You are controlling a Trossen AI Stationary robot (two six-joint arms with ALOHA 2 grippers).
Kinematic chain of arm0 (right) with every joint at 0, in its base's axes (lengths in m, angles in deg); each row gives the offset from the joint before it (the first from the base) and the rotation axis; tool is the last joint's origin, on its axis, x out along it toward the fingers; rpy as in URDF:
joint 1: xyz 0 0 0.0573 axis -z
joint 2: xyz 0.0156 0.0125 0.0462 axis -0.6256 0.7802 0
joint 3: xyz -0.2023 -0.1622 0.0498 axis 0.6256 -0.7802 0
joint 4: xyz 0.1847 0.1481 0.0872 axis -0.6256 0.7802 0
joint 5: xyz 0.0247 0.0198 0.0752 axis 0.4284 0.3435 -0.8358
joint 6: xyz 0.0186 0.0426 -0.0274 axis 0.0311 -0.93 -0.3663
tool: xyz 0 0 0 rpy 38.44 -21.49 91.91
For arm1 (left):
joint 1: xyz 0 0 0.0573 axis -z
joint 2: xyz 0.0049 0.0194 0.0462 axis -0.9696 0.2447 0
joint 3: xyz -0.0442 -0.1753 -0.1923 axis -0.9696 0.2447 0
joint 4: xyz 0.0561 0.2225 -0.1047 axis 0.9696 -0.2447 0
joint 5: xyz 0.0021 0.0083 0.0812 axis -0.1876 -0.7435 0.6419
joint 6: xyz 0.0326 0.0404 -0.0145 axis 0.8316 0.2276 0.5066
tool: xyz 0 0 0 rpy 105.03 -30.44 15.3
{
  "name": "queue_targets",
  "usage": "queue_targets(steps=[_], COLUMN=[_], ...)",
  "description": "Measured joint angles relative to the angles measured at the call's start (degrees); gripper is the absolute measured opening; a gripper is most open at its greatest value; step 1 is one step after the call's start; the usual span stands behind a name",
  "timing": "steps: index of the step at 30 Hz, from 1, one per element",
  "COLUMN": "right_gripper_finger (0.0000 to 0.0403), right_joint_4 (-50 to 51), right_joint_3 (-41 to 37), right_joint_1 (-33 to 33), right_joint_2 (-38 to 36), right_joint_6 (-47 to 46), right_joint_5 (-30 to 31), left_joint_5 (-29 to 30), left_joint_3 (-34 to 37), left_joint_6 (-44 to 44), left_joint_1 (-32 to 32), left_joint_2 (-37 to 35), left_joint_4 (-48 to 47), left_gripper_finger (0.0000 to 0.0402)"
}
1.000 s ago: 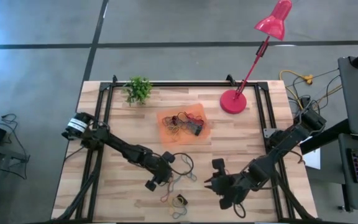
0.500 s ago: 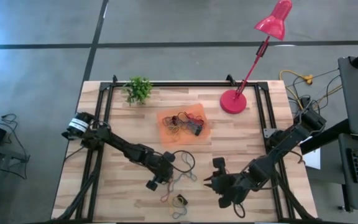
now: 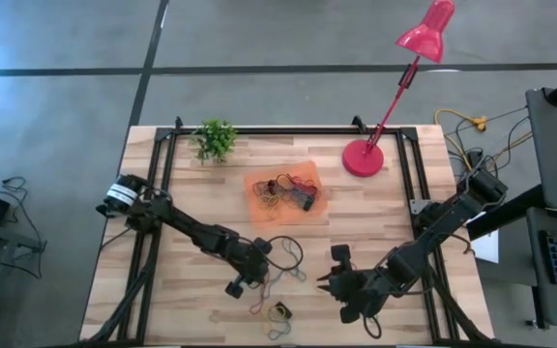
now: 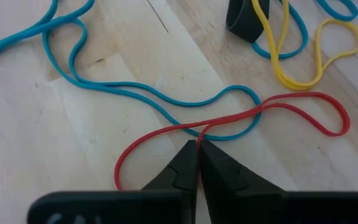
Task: Pick and place rubber bands into bin
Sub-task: Put the red rubber band into the orange bin
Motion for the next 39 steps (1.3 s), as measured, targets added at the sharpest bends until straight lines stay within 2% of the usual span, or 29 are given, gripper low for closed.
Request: queue_targets(steps=[20,28,39], right_gripper_finger=[0.0057,0.0057,0.0057], right_joint_4=[0.46,0.54,0.52], right_joint_3=[-1.18,-1.33,-1.40], right_joint_1=[-0.09,-0.11,-0.11], right_joint_2=[0.00,0.00,0.00], right_joint_6=[-0.62,-0.55,-0.42], right_joint_5=[-0.04,-0.04,-0.03], left_joint_5=[6.09,15.62,33.12], left_joint_3=[0.18,0.18,0.13], left_joint_6=[3.18,6.65,15.08], left_joint_1=[0.12,0.11,-0.19], left_joint_2=[-11.71,-17.90,-27.21], left_joint_4=[-0.65,-0.71,-0.24], left_gripper_finger=[0.0000,0.0000,0.0000])
